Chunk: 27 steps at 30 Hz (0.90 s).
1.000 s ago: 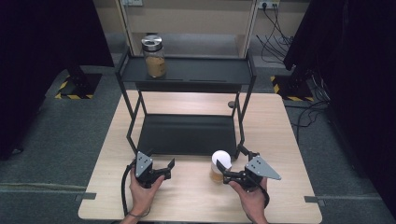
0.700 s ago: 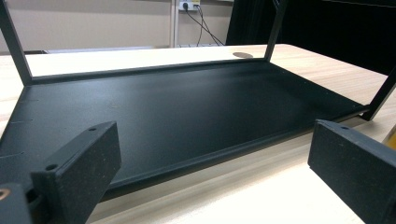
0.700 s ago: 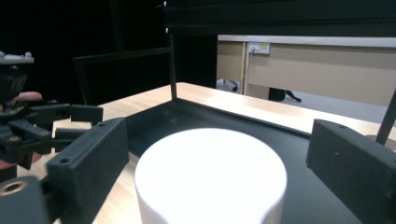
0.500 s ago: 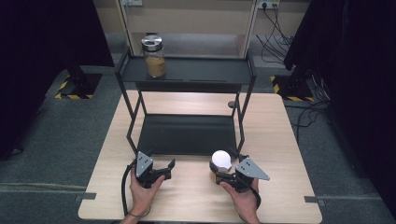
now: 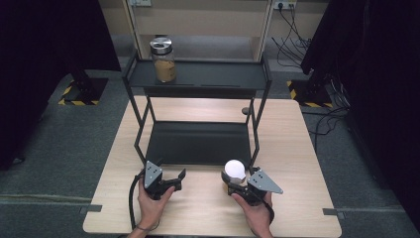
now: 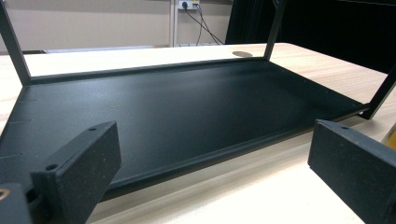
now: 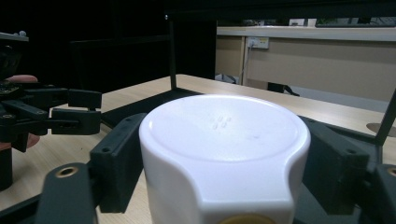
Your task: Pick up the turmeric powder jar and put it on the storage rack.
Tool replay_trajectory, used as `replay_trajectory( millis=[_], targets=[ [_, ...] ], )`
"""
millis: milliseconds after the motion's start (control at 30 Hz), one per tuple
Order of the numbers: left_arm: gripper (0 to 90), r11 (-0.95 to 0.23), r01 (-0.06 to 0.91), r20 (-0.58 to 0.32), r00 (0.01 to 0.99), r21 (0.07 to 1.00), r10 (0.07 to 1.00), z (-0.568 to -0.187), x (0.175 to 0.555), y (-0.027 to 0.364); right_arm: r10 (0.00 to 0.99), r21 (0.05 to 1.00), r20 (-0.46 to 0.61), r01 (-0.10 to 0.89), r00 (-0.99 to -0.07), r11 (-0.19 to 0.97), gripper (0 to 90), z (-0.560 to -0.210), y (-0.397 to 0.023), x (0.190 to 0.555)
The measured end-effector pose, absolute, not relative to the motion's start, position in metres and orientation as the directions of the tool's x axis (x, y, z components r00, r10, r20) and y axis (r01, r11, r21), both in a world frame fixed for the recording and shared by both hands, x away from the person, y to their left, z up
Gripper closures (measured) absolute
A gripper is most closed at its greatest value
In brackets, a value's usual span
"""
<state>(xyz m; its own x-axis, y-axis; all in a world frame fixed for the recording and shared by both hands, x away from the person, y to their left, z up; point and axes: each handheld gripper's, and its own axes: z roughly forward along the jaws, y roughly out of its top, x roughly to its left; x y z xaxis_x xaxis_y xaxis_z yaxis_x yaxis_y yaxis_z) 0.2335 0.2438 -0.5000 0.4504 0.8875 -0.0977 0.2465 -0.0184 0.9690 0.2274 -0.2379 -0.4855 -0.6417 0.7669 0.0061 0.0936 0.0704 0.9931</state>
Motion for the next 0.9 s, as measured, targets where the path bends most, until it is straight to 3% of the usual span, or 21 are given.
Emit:
replay_trajectory(
  millis=[100,900],
  targets=[
    [2.0,-0.019,0.247,-0.098,0.451,0.969,0.887,-0.4998,0.2337,0.2437,0.765,0.993,0.006,0.093,-0.644,0.07,30.3,-0.4873,-0.239,0.2278],
    [2.0,-0.02,0.245,-0.095,0.449,0.969,0.888,-0.4999,0.2334,0.243,0.772,0.993,-0.004,0.087,-0.635,0.077,30.9,-0.4866,-0.2361,0.2255]
  ],
)
